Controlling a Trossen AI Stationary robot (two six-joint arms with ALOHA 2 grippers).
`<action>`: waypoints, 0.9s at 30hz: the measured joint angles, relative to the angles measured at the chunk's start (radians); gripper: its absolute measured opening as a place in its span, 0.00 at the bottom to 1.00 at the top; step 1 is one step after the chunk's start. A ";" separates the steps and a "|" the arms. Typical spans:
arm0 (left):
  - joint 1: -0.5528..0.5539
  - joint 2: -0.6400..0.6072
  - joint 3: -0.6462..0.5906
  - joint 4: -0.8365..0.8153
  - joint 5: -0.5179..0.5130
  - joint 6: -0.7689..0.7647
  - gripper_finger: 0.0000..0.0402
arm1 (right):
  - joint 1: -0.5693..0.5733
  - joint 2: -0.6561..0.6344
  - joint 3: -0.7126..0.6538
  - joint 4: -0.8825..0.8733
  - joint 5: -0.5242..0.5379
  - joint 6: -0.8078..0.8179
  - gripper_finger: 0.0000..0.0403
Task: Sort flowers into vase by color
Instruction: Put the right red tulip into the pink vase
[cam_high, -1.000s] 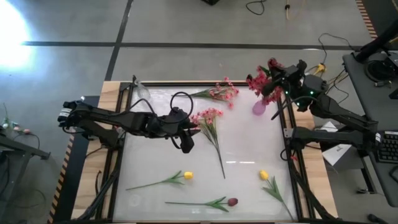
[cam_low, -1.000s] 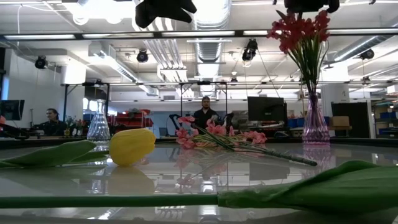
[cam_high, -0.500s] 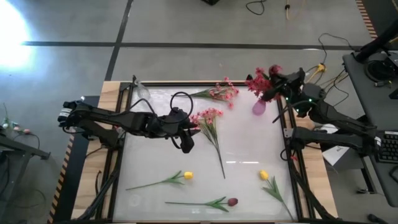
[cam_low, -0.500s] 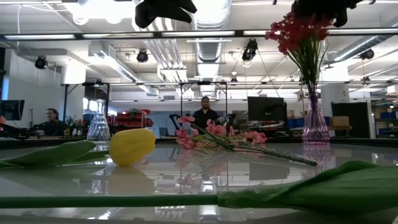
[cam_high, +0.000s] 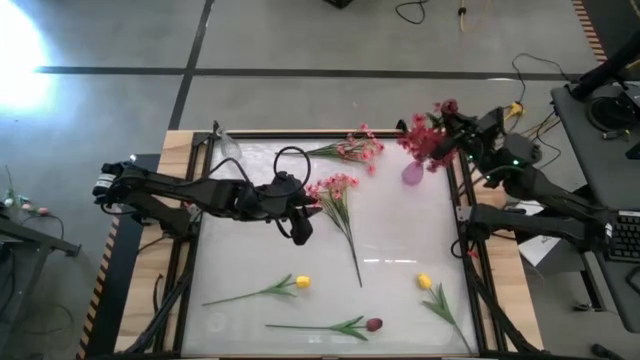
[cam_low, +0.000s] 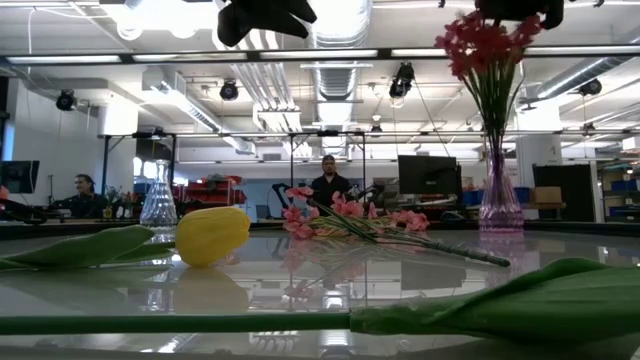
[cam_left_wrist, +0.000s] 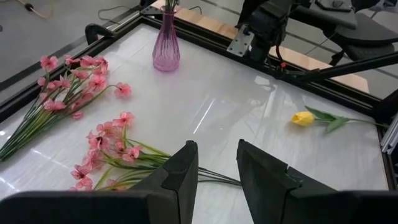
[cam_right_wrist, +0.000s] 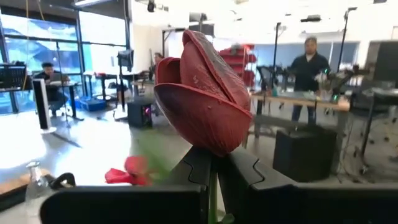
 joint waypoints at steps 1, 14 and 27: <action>0.001 0.000 0.000 0.000 0.000 0.002 0.25 | 0.000 -0.001 0.000 -0.003 0.000 -0.001 0.03; 0.014 0.000 0.000 -0.002 0.000 0.005 0.25 | 0.000 -0.001 -0.145 -0.006 0.001 0.147 0.03; 0.019 -0.001 -0.001 -0.003 0.022 0.003 0.25 | 0.000 0.007 -0.211 -0.073 0.002 0.272 0.03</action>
